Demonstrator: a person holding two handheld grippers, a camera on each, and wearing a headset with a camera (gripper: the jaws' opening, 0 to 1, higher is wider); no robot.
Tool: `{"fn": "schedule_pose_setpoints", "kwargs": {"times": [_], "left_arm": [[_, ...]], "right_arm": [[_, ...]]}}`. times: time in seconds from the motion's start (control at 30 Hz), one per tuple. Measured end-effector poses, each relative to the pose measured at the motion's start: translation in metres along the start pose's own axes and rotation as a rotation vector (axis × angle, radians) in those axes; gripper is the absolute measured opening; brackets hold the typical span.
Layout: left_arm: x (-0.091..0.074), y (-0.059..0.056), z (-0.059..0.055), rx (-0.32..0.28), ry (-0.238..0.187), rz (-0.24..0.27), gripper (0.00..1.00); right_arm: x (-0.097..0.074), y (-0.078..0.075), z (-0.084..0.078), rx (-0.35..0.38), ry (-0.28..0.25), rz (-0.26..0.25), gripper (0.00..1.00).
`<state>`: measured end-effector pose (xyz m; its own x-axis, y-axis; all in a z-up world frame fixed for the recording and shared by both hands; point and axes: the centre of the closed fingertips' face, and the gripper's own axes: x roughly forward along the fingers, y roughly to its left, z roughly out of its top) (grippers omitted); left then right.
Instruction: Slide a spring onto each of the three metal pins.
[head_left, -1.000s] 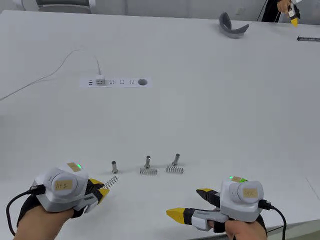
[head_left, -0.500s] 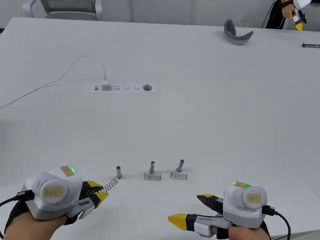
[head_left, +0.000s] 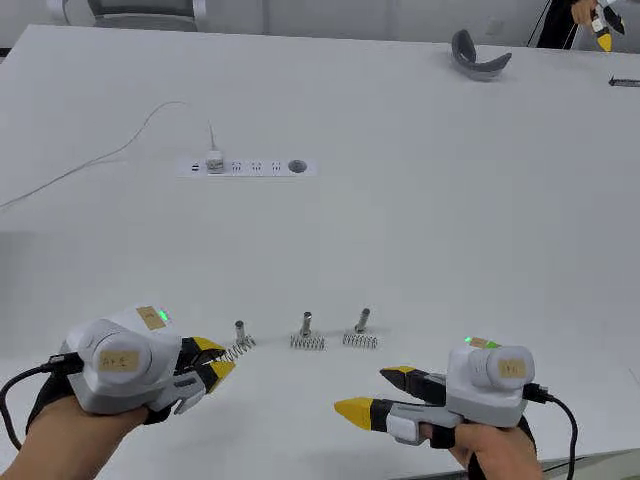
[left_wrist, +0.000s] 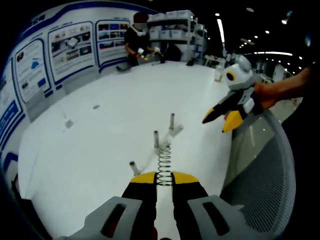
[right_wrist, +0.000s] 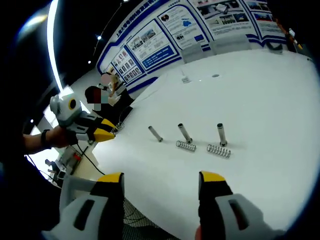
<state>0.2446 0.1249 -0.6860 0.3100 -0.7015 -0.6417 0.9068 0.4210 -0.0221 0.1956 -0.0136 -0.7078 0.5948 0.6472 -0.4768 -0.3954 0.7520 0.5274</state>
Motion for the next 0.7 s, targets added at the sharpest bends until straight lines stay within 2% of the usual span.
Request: {"fn": "schedule_pose_setpoints", "kwargs": {"times": [0.13,0.33,0.7], "left_arm": [[0.003,-0.003,0.001,0.010,0.000,-0.013,0.10],[0.010,-0.013,0.009,0.033,-0.006,-0.039,0.10],[0.021,-0.033,0.022,0.072,-0.023,-0.085,0.10]], "right_arm": [[0.001,0.006,0.010,0.005,-0.019,0.034,0.49],[0.009,0.018,0.025,0.010,-0.038,0.078,0.44],[0.026,0.044,0.033,0.024,-0.020,0.181,0.34]]}}
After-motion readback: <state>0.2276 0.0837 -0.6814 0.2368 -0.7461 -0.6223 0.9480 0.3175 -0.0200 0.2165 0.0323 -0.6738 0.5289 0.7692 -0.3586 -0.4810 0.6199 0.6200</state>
